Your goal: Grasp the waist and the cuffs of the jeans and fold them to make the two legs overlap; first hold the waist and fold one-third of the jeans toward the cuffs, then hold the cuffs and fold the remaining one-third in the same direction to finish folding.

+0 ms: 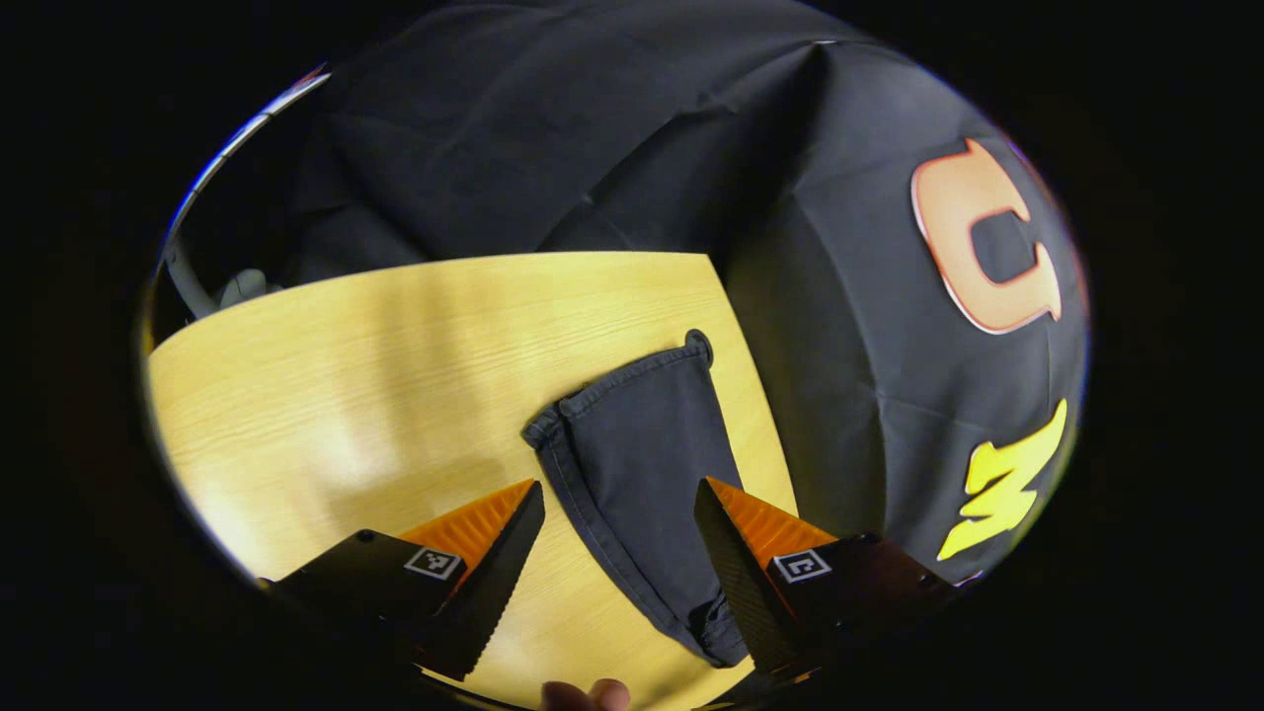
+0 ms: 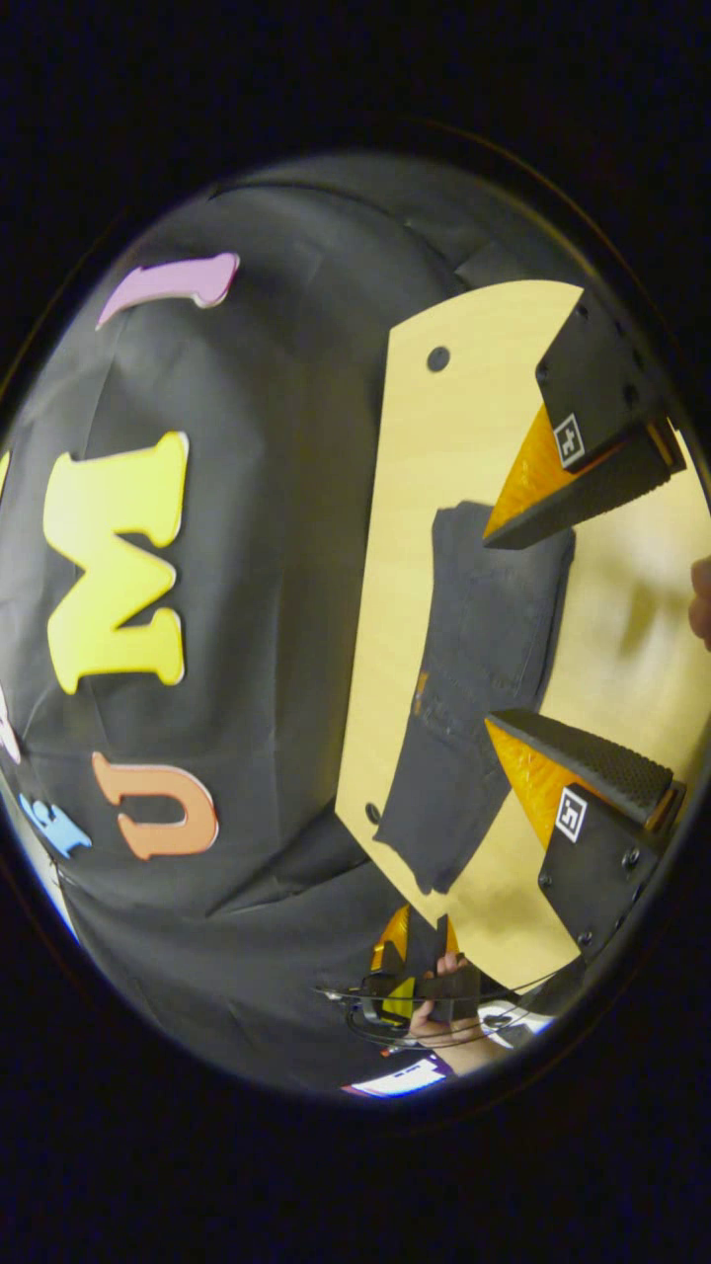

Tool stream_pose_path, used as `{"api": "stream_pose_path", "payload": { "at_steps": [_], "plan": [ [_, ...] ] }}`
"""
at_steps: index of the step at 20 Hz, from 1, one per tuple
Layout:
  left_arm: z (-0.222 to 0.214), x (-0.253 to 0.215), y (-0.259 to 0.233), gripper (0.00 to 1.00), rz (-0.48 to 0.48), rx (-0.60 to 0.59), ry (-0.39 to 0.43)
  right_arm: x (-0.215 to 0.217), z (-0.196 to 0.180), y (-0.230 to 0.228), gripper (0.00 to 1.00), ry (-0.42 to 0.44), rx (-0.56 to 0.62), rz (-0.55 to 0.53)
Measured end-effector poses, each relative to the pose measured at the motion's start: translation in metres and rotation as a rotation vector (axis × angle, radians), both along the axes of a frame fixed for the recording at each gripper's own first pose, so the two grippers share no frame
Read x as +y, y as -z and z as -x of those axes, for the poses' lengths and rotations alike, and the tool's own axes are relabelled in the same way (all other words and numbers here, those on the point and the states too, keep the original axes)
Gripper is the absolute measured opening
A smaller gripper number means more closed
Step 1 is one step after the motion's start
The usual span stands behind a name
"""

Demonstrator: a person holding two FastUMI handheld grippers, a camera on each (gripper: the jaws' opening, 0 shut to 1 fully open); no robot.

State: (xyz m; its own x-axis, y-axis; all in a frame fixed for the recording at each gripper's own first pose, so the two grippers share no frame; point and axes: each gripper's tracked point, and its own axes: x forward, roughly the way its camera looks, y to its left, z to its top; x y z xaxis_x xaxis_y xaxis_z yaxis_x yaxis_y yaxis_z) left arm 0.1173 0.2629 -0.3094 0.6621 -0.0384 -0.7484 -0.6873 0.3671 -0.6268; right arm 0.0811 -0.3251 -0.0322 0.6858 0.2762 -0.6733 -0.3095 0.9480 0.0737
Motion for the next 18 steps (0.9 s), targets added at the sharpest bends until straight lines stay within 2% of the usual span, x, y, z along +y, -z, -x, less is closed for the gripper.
{"api": "stream_pose_path", "payload": {
  "at_steps": [5,7,10,13,15,18],
  "plan": [
    [-0.021,0.011,0.045,0.98,0.171,0.092,-0.075,-0.047,0.010,0.001,0.99,0.111,0.039,-0.005],
    [-0.019,0.027,0.054,0.99,0.165,0.113,-0.095,-0.067,0.015,0.003,0.98,0.173,0.063,-0.020],
    [-0.023,0.031,0.057,1.00,0.158,0.133,-0.080,-0.098,0.018,0.010,1.00,0.260,0.083,-0.012],
    [-0.023,0.030,0.063,0.98,0.120,0.157,-0.035,-0.119,0.021,0.010,0.98,0.354,0.103,-0.034],
    [-0.027,0.025,0.067,0.98,0.141,0.215,-0.039,-0.127,0.024,0.018,0.98,0.378,0.125,-0.029],
    [-0.029,0.025,0.070,0.98,0.132,0.324,-0.012,-0.117,0.022,0.028,1.00,0.376,0.141,-0.024]
  ]
}}
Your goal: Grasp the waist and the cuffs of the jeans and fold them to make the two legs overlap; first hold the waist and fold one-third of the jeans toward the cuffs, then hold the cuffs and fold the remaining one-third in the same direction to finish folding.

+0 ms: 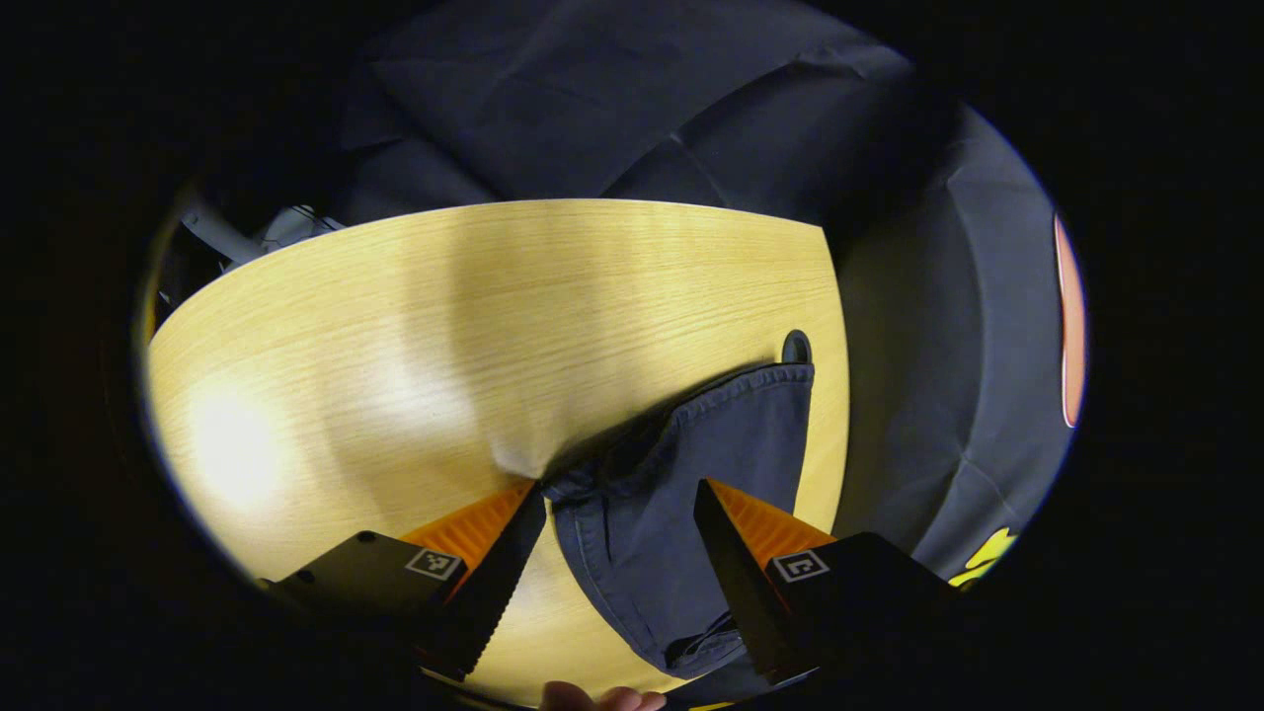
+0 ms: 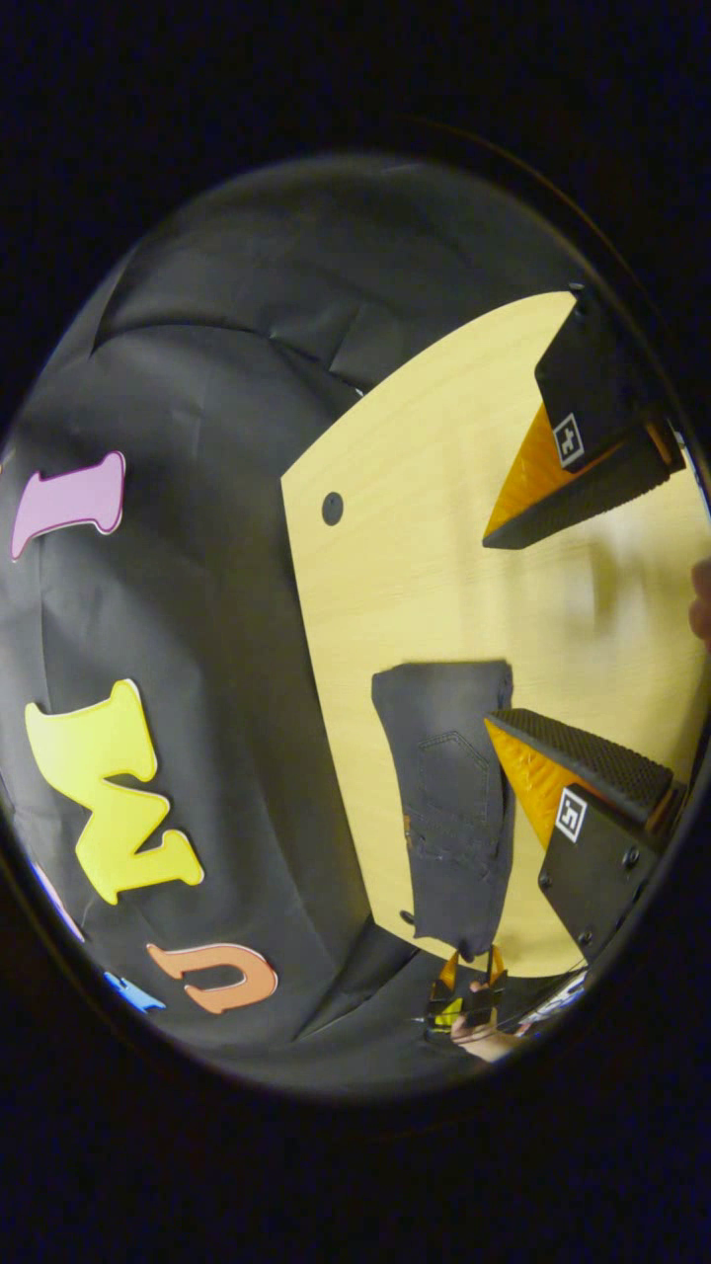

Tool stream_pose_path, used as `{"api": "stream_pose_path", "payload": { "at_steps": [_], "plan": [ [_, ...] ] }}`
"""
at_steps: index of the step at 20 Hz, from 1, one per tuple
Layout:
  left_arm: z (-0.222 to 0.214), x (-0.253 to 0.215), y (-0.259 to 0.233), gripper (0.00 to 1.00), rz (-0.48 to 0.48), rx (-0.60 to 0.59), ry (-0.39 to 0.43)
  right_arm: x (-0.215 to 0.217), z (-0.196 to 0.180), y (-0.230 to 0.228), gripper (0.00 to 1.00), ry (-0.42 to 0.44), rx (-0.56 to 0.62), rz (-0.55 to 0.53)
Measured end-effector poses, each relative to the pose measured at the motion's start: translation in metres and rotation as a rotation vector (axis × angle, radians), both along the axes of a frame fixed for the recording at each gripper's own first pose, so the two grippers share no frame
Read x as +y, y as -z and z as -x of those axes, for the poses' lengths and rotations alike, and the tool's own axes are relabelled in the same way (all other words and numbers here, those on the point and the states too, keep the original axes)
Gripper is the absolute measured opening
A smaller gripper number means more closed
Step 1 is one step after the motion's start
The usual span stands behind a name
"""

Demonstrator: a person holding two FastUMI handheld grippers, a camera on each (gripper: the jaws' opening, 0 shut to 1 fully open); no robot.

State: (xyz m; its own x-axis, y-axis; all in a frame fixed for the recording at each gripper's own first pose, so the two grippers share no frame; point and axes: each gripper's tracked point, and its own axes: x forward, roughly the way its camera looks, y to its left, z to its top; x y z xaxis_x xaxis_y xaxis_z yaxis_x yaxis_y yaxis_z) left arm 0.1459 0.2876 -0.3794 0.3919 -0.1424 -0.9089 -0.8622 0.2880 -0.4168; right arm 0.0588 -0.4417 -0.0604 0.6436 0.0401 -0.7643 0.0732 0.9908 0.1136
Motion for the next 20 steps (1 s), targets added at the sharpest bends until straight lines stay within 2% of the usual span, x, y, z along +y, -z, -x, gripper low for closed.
{"api": "stream_pose_path", "payload": {
  "at_steps": [3,5,7,8,11,13,15,20],
  "plan": [
    [-0.001,-0.002,0.008,0.98,-0.034,0.104,0.051,0.000,-0.001,0.009,0.99,0.007,0.033,-0.007],
    [0.008,0.000,0.017,0.92,-0.092,0.187,0.074,-0.003,-0.003,0.011,1.00,0.034,0.052,-0.021],
    [0.006,0.000,0.020,0.55,-0.117,0.192,0.056,-0.004,-0.002,0.018,1.00,0.058,0.066,-0.042],
    [0.003,-0.004,0.019,0.53,-0.110,0.168,0.039,-0.005,0.000,0.020,1.00,0.063,0.069,-0.045],
    [-0.008,-0.013,0.018,0.23,-0.091,0.068,-0.007,-0.007,0.005,0.020,1.00,0.050,0.063,-0.022],
    [-0.010,-0.019,0.008,0.19,-0.127,0.006,0.016,-0.011,0.010,0.014,0.98,0.041,0.042,-0.005],
    [-0.017,-0.029,-0.011,0.15,-0.169,-0.071,0.061,-0.013,0.016,0.011,1.00,0.033,0.033,0.001],
    [-0.043,-0.084,-0.112,0.10,-0.327,-0.302,0.272,-0.012,0.029,-0.008,1.00,0.040,-0.010,-0.023]
  ]
}}
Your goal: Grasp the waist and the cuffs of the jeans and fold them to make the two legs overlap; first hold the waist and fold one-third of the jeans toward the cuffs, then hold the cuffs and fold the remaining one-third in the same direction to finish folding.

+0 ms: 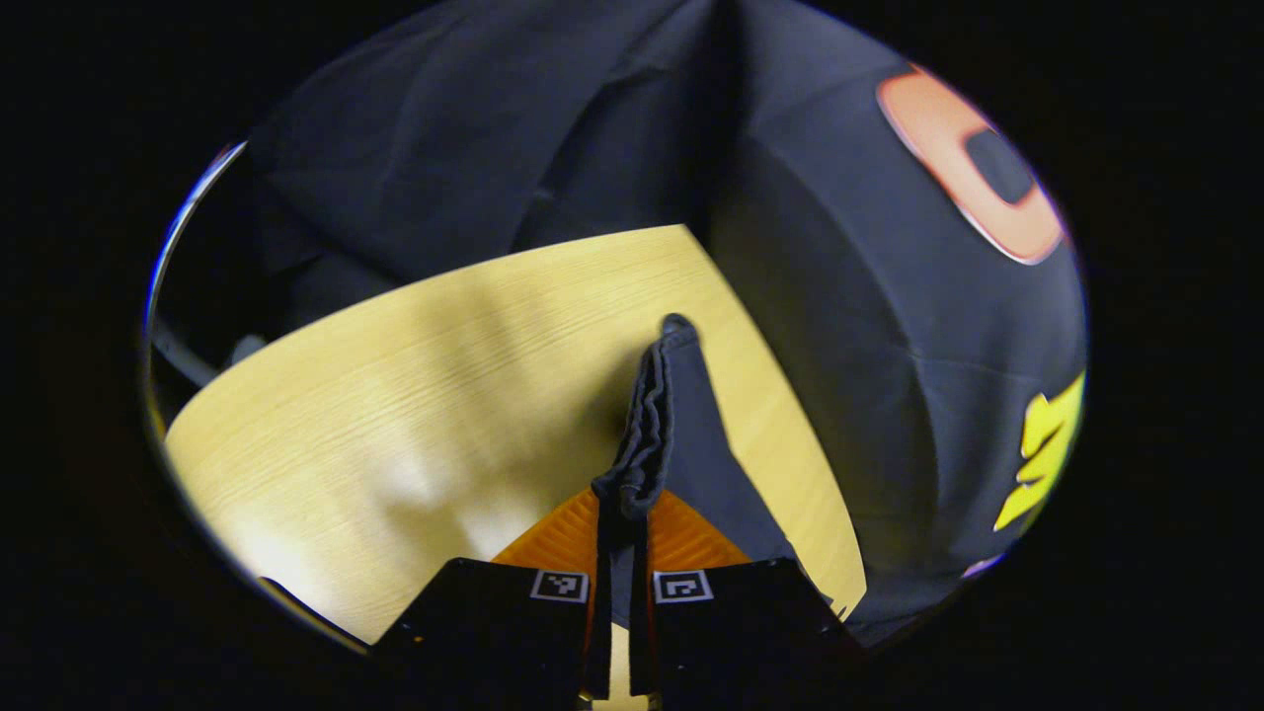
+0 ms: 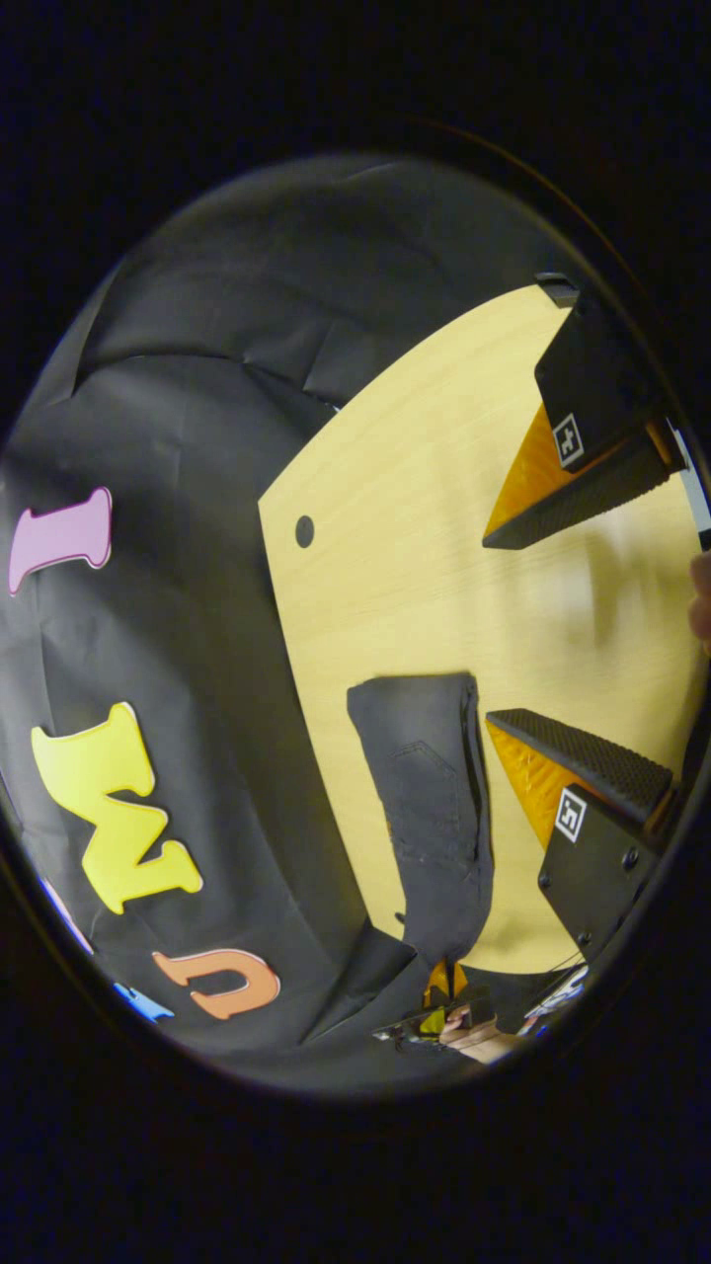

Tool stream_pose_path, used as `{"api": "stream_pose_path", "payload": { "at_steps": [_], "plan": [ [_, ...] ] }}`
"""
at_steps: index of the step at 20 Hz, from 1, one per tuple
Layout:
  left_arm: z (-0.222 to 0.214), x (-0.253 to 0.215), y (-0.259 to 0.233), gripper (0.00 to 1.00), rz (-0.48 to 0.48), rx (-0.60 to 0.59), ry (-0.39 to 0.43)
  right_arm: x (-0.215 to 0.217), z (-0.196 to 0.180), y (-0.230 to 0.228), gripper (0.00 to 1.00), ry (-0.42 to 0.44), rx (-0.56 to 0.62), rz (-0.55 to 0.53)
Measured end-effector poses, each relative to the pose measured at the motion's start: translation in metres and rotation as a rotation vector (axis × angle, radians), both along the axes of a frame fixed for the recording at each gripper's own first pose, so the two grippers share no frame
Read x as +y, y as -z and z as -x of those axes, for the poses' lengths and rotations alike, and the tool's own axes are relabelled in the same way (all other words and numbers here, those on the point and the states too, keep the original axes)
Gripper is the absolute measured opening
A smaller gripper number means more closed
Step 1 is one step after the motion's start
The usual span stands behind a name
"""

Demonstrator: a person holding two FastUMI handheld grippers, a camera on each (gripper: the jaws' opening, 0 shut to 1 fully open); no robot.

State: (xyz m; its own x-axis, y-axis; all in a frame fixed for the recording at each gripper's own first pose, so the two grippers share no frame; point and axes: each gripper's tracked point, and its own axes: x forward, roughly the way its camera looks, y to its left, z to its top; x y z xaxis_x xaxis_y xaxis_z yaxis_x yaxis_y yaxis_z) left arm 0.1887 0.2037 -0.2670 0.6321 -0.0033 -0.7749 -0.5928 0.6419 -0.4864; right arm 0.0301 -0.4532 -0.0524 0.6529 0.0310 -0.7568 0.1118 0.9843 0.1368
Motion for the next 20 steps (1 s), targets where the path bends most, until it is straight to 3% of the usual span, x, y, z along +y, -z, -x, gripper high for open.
{"api": "stream_pose_path", "payload": {
  "at_steps": [5,9,10,11,12,14,16,20],
  "plan": [
    [-0.019,-0.111,-0.123,0.10,-0.195,-0.235,0.238,0.003,0.010,-0.018,1.00,-0.014,-0.048,-0.004],
    [-0.024,-0.230,-0.191,0.10,-0.258,-0.408,0.394,-0.018,0.030,-0.027,1.00,0.008,-0.060,0.021],
    [-0.023,-0.234,-0.174,0.10,-0.277,-0.443,0.444,-0.026,0.036,-0.028,1.00,0.023,-0.057,0.025],
    [-0.016,-0.302,-0.184,0.10,-0.294,-0.457,0.498,-0.035,0.042,-0.028,1.00,0.040,-0.050,0.028],
    [-0.023,-0.340,-0.156,0.10,-0.288,-0.460,0.533,-0.045,0.048,-0.027,1.00,0.059,-0.041,0.032],
    [-0.019,-0.395,-0.141,0.10,-0.271,-0.455,0.596,-0.065,0.059,-0.028,1.00,0.097,-0.028,0.046],
    [-0.017,-0.445,-0.098,0.10,-0.327,-0.438,0.662,-0.081,0.068,-0.028,1.00,0.122,-0.020,0.062],
    [-0.001,-0.492,-0.037,0.10,-0.476,-0.346,0.754,-0.102,0.076,-0.024,1.00,0.120,0.003,0.087]
  ]
}}
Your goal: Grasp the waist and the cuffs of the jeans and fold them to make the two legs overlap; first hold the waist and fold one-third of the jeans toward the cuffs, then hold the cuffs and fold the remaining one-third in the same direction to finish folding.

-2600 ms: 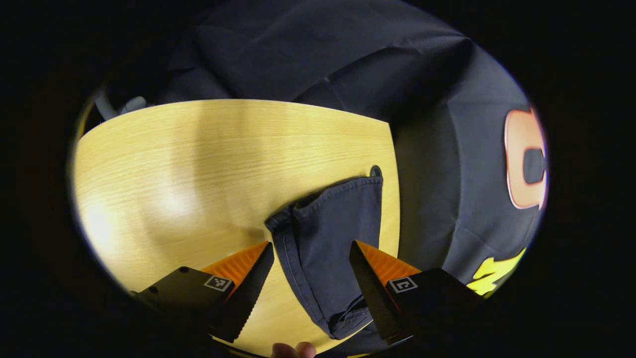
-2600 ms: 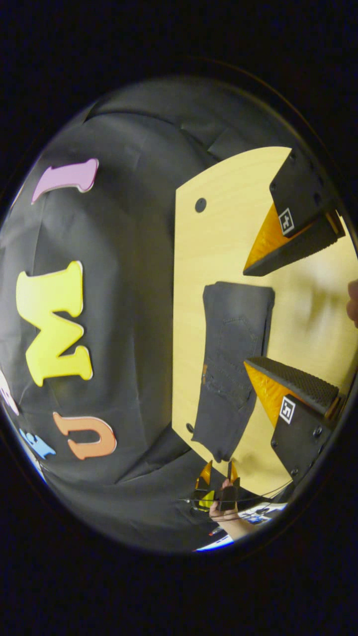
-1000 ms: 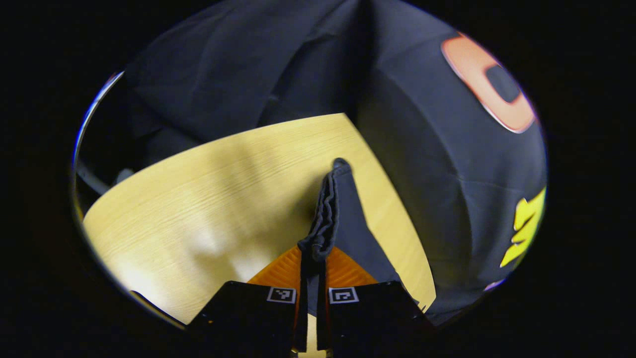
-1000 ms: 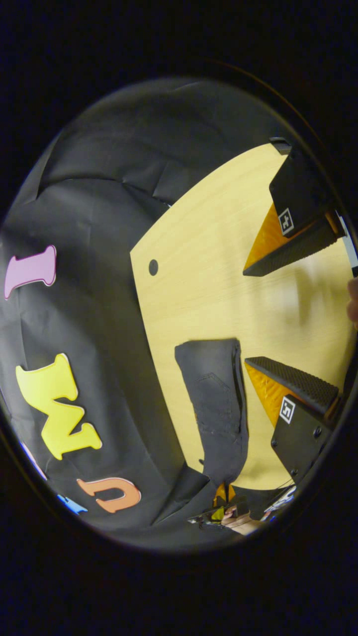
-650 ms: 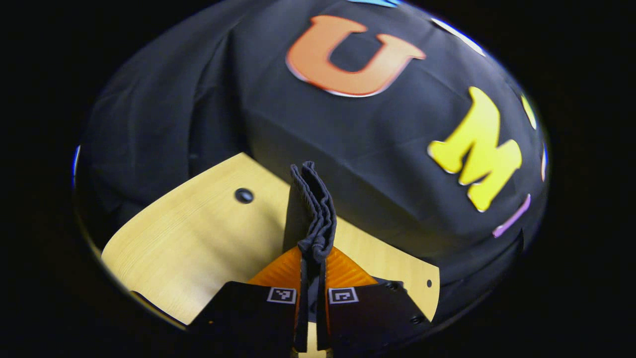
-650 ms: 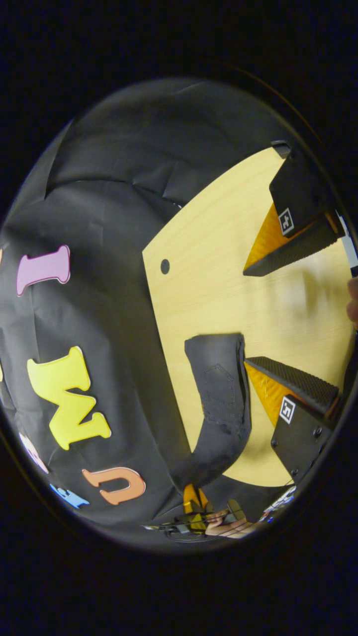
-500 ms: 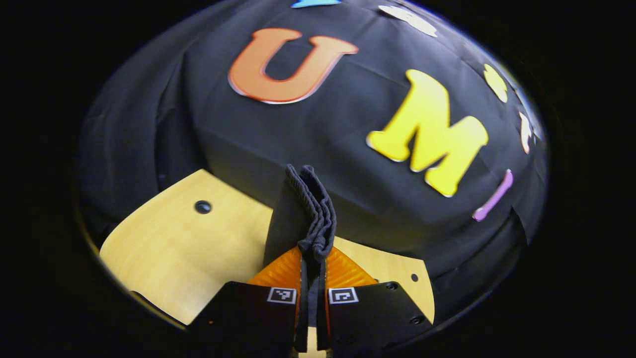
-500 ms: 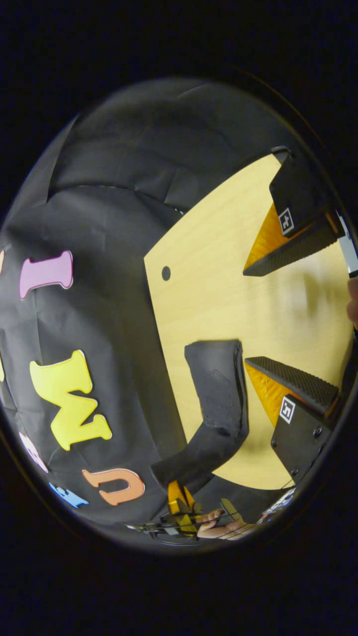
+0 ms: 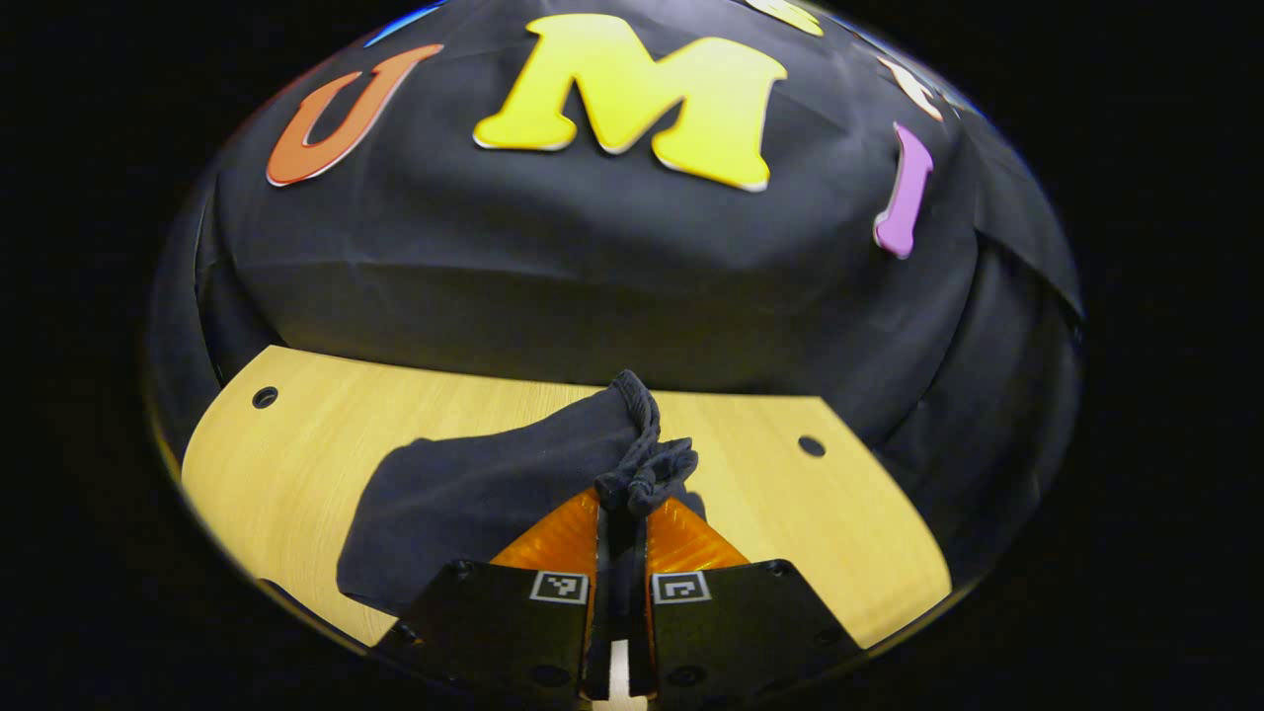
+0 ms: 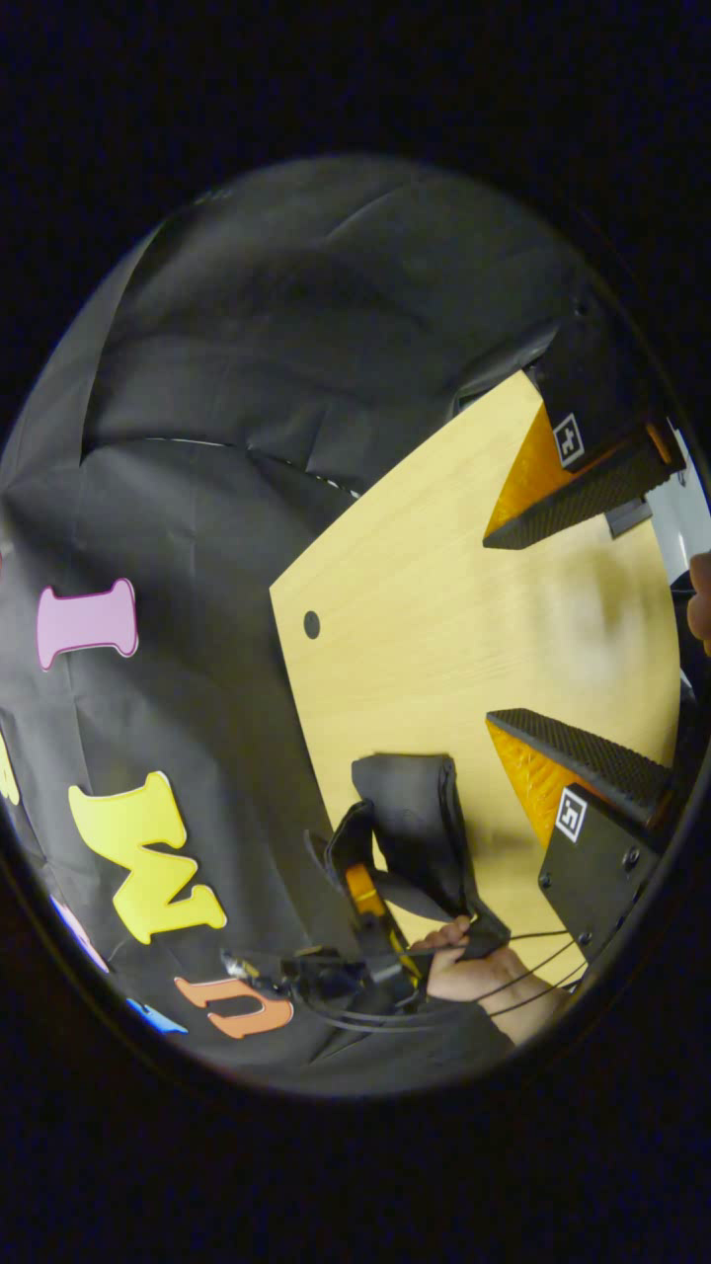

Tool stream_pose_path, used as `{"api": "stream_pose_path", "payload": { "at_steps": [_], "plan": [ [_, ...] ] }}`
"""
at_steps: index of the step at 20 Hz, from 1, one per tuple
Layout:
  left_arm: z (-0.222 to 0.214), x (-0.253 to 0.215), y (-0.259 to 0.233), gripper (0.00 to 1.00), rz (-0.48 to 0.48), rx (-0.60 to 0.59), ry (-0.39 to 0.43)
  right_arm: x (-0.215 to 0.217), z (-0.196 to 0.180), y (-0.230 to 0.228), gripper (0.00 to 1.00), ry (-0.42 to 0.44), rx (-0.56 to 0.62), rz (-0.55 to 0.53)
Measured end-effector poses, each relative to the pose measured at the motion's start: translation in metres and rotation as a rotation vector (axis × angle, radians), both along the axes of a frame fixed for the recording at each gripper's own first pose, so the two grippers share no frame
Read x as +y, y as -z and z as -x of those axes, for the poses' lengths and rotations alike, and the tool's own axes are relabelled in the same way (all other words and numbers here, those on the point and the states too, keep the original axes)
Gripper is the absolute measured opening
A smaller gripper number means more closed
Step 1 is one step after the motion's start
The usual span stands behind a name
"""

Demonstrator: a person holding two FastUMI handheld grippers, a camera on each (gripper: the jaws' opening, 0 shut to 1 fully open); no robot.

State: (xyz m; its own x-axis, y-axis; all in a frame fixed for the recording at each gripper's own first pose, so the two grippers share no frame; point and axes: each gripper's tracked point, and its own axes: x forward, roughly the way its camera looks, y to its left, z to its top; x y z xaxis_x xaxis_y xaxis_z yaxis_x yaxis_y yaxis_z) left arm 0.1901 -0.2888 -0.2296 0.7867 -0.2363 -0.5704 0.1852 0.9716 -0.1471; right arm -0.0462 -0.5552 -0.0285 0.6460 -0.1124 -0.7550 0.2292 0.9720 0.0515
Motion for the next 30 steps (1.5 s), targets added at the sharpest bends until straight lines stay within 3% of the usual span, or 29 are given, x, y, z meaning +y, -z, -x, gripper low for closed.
{"api": "stream_pose_path", "payload": {
  "at_steps": [3,7,10,14,18,19,22,24,25,26,30],
  "plan": [
    [0.011,-0.020,0.048,0.11,-0.086,0.081,-0.010,-0.007,-0.006,0.006,1.00,-0.025,0.012,-0.011],
    [0.018,-0.028,0.056,0.27,-0.150,0.105,-0.037,-0.011,-0.024,0.015,0.99,-0.065,0.013,-0.059],
    [0.024,-0.033,0.046,1.00,-0.132,0.110,-0.083,-0.010,-0.042,0.015,1.00,-0.094,-0.013,-0.086],
    [0.026,-0.028,-0.025,1.00,-0.051,0.000,-0.101,0.007,-0.078,-0.023,1.00,-0.187,-0.163,-0.009],
    [0.041,0.009,-0.152,1.00,0.023,-0.222,-0.127,0.062,-0.102,-0.092,1.00,-0.253,-0.387,0.026],
    [0.048,0.026,-0.180,1.00,0.030,-0.270,-0.135,0.079,-0.102,-0.113,0.96,-0.268,-0.449,0.028],
    [0.087,0.076,-0.256,1.00,0.038,-0.400,-0.154,0.132,-0.086,-0.166,1.00,-0.305,-0.595,0.046],
    [0.119,0.105,-0.294,1.00,0.032,-0.470,-0.179,0.166,-0.065,-0.194,0.96,-0.327,-0.671,0.040],
    [0.136,0.122,-0.307,0.90,0.029,-0.502,-0.193,0.179,-0.054,-0.205,0.96,-0.328,-0.706,0.044],
    [0.153,0.137,-0.315,0.98,0.026,-0.529,-0.201,0.189,-0.042,-0.216,0.96,-0.318,-0.741,0.058],
    [0.208,0.170,-0.322,0.99,0.008,-0.573,-0.231,0.210,-0.001,-0.249,0.95,-0.290,-0.876,0.120]
  ]
}}
